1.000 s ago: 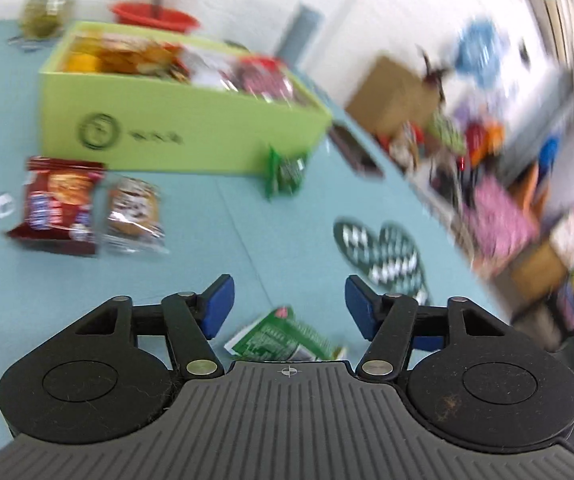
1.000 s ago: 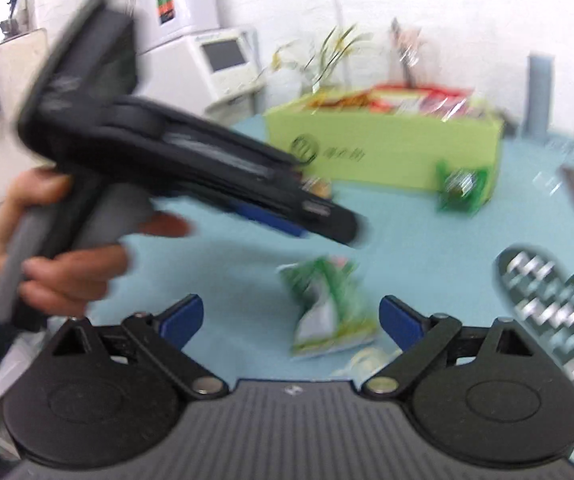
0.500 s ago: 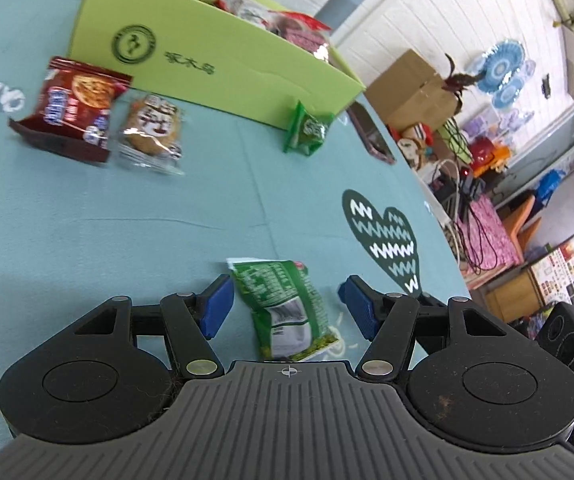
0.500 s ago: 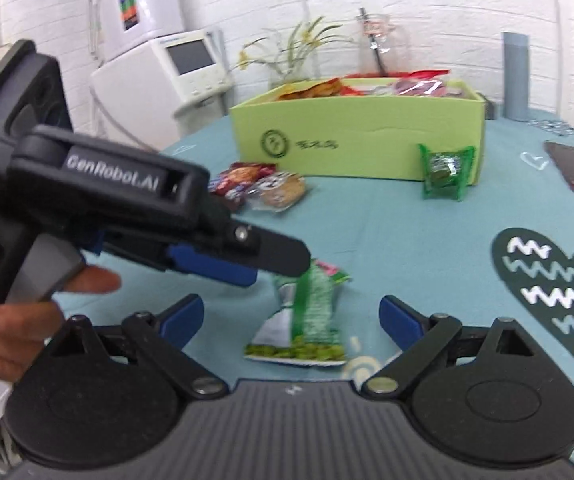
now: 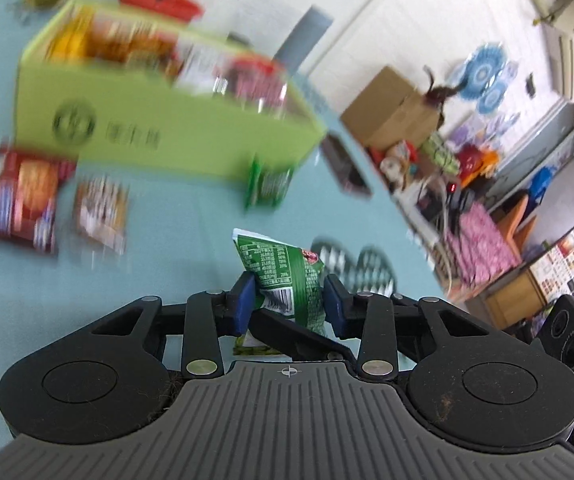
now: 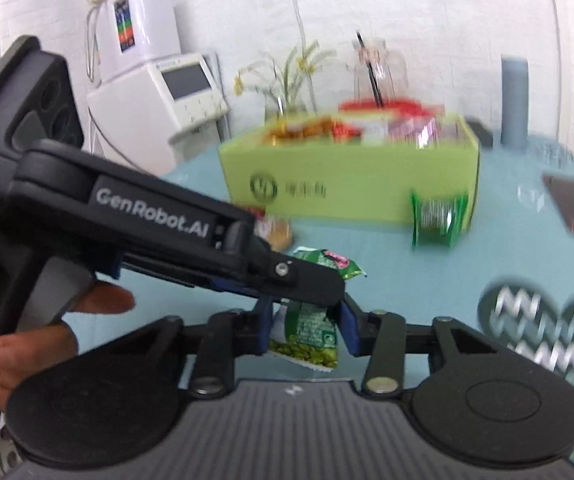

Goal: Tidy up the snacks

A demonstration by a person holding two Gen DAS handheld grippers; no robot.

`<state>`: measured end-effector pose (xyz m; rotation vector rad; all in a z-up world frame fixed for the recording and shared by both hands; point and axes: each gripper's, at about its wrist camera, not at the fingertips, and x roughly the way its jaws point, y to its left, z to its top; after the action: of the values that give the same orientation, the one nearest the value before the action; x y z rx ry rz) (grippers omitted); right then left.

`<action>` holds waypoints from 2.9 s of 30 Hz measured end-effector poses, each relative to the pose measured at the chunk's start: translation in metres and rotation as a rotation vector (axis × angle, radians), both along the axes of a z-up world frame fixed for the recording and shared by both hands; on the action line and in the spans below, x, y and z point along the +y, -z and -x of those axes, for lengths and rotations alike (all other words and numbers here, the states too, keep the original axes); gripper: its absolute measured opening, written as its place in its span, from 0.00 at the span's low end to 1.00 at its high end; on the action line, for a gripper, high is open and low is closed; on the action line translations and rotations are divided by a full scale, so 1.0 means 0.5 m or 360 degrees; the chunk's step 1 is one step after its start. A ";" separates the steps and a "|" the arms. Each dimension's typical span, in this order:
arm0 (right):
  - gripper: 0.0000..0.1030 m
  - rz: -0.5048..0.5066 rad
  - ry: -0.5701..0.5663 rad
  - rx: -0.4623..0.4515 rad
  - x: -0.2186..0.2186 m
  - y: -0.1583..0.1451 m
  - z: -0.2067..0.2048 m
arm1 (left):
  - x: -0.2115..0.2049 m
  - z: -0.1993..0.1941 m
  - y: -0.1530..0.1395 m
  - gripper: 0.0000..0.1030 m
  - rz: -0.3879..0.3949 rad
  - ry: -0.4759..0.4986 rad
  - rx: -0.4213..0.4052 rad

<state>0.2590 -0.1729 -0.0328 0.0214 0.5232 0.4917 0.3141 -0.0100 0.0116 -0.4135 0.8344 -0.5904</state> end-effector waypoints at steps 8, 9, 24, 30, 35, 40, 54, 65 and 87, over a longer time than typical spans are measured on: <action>0.49 -0.0048 -0.0064 -0.0118 0.019 -0.101 -0.266 | 0.007 -0.214 -0.132 0.14 -0.0074 -0.0106 -0.0259; 0.49 -0.0060 -0.0071 -0.0096 0.022 -0.100 -0.297 | 0.011 -0.246 -0.129 0.14 -0.0092 -0.0117 -0.0259; 0.93 -0.0103 0.0017 -0.0196 -0.053 -0.108 -0.297 | 0.069 -0.267 -0.106 0.54 -0.0054 -0.0190 -0.0340; 0.97 0.0048 0.0164 -0.0019 -0.125 -0.020 -0.183 | 0.042 -0.157 -0.069 0.62 -0.0003 -0.0042 -0.0287; 0.97 0.0046 0.0161 0.0221 -0.125 0.076 -0.202 | -0.038 -0.177 0.026 0.39 -0.0084 0.0061 -0.0004; 0.94 0.0094 0.0048 0.0212 -0.090 0.084 -0.245 | -0.092 -0.236 0.055 0.29 -0.0153 0.0059 0.0095; 0.72 -0.0048 -0.0002 0.0304 -0.070 0.075 -0.148 | -0.087 -0.147 0.082 0.10 -0.0088 0.0101 0.0218; 0.84 -0.0058 -0.0034 0.0214 0.008 0.064 0.090 | 0.005 0.096 0.055 0.25 -0.0037 -0.0105 0.0168; 0.86 0.0097 -0.0047 0.0067 0.056 0.052 0.084 | 0.073 0.093 0.057 0.43 -0.0012 -0.0281 0.0126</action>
<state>0.2169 -0.1447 -0.0586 -0.0343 0.5799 0.5048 0.2677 0.0266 -0.0169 -0.5009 0.8655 -0.4091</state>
